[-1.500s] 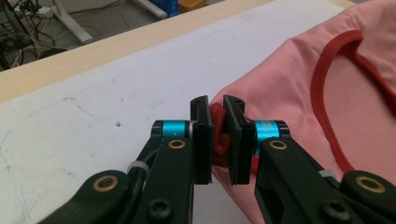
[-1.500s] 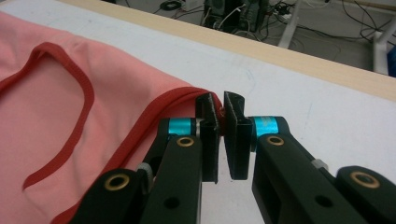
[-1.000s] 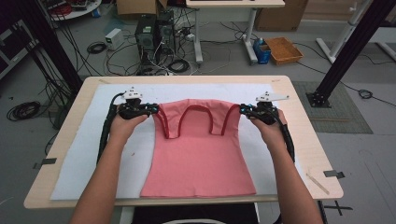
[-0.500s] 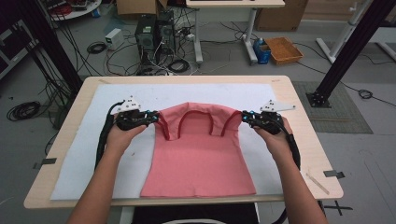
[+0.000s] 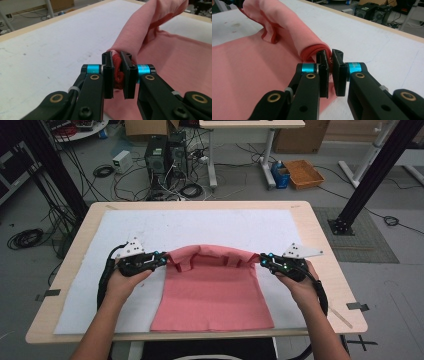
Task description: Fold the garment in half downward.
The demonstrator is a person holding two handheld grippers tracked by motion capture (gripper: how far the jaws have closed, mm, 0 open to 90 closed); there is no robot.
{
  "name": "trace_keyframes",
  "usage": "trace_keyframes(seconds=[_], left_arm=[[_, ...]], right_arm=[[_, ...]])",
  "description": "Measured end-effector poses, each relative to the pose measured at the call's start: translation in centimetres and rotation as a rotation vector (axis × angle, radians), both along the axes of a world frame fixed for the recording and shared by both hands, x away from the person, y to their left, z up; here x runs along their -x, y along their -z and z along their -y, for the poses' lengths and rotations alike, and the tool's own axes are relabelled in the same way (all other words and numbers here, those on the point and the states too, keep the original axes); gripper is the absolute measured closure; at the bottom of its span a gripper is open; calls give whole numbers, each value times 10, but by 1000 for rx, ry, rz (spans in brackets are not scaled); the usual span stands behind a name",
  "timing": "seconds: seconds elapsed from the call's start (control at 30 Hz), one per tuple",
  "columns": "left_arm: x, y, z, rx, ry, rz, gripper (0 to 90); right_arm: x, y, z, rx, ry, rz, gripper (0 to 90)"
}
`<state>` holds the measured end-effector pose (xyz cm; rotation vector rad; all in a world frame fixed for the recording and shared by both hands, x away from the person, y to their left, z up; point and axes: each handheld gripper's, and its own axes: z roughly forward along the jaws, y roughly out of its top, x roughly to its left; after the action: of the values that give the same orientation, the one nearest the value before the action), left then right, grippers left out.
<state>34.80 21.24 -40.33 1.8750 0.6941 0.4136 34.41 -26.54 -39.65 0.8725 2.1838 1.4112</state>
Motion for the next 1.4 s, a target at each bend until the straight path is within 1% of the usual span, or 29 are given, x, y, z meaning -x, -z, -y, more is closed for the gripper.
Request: trace_keyframes(seconds=[0.07, 0.17, 0.23, 0.3, 0.37, 0.4, 0.43, 0.53, 0.6, 0.63, 0.67, 0.7, 0.73, 0.77, 0.8, 0.83, 0.87, 0.9, 0.93, 0.97, 1.0, 1.03, 1.07, 1.1, 1.17, 1.2, 1.23, 1.3, 1.4], left_arm=[[10, 4, -3, 8, 15, 1, 816], [20, 6, -6, -5, 29, 13, 817], [27, 8, -9, -14, 38, 12, 816], [32, 12, -10, -9, 46, 5, 816], [38, 17, -10, -8, 57, -3, 816], [39, 19, -10, -8, 63, -9, 816], [41, 22, -9, -10, 65, -10, 816], [47, 29, -7, -17, 80, -9, 813], [50, 33, -7, -22, 90, -11, 808], [51, 35, -7, -34, 94, -17, 795], [51, 36, -7, -68, 86, -18, 778], [52, 37, -7, -112, 77, -10, 762], [52, 38, -8, -147, 80, -3, 757], [52, 38, -8, -160, 82, -6, 737], [53, 38, -7, -159, 92, -23, 719], [53, 38, -7, -149, 97, -35, 705], [55, 39, -6, -130, 91, -53, 684], [55, 38, -5, -119, 85, -86, 626], [56, 38, -4, -101, 93, -88, 527], [57, 37, -4, -90, 105, -74, 491], [58, 36, -4, -73, 109, -49, 484], [59, 35, -4, -63, 107, -40, 420], [59, 33, -5, -42, 103, -42, 383], [59, 33, -7, -30, 98, -42, 378], [59, 32, -10, -22, 76, -31, 378], [58, 33, -11, -19, 65, -36, 376], [58, 34, -13, -14, 48, -52, 375], [57, 38, -15, -21, 17, -69, 374], [56, 41, -19, -28, -8, -105, 374]], right_arm=[[8, 2, 2, -1, -8, 0, 860], [20, 6, 5, -1, -25, -6, 859], [30, 10, 6, 2, -42, -8, 859], [37, 14, 6, 14, -49, -21, 859], [41, 17, 5, 23, -57, -23, 859], [43, 19, 5, 24, -60, -34, 858], [44, 21, 5, 28, -65, -30, 858], [47, 27, 6, 24, -69, -51, 853], [49, 30, 8, 28, -72, -54, 848], [50, 31, 8, 31, -73, -58, 839], [52, 33, 9, 28, -75, -65, 826], [53, 35, 10, 27, -77, -69, 810], [54, 36, 11, 26, -76, -76, 774], [54, 37, 12, 23, -76, -82, 725], [55, 38, 13, 19, -67, -87, 677], [56, 39, 15, 6, -56, -104, 639], [57, 39, 17, -4, -53, -112, 615], [58, 39, 19, -21, -44, -125, 591], [59, 39, 21, -38, -33, -133, 580], [59, 39, 22, -47, -32, -136, 575], [59, 39, 23, -55, -30, -139, 568], [59, 40, 23, -60, -24, -142, 564], [59, 40, 23, -59, -24, -142, 561], [59, 41, 22, -59, -26, -147, 554], [59, 43, 21, -55, -30, -153, 553], [58, 44, 20, -51, -37, -156, 553], [58, 45, 19, -44, -39, -159, 552], [59, 47, 17, -25, -47, -161, 551], [60, 49, 13, 9, -55, -179, 548]])
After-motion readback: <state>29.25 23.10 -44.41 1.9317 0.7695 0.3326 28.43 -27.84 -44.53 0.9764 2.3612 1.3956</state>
